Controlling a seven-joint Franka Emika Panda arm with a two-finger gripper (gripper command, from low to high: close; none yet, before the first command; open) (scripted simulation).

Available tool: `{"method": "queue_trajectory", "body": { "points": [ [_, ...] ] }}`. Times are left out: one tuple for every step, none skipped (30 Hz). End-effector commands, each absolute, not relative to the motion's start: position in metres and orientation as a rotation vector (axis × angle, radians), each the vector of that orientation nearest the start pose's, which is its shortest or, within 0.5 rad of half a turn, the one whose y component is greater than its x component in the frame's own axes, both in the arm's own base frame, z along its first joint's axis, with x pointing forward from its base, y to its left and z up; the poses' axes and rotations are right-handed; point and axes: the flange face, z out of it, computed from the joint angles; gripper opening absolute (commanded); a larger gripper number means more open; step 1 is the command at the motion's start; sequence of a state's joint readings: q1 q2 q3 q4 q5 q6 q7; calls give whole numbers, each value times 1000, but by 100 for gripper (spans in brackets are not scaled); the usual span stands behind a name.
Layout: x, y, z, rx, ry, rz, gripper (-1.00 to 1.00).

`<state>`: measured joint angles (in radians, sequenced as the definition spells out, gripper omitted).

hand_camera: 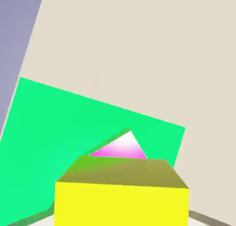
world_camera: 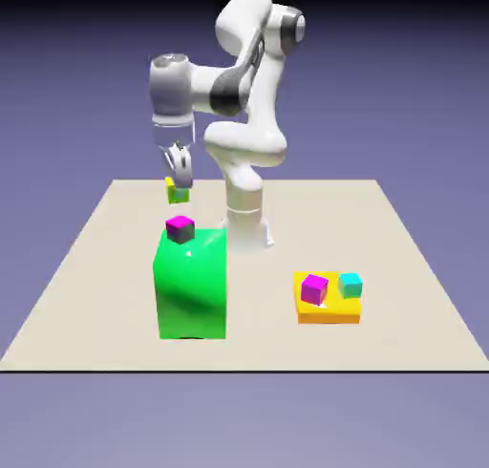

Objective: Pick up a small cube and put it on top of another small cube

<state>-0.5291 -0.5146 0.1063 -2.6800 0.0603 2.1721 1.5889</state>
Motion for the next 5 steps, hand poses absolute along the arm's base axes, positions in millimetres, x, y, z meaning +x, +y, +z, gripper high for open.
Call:
{"method": "queue_trajectory", "body": {
  "points": [
    [336,-151,383,-1619,2694,-10,-100],
    [336,-151,383,-1619,2694,-10,100],
    [336,-151,383,-1619,2694,-10,100],
    [337,-151,397,-1619,2694,-10,100],
    [338,-152,412,-1619,2694,-9,100]
  ]
}}
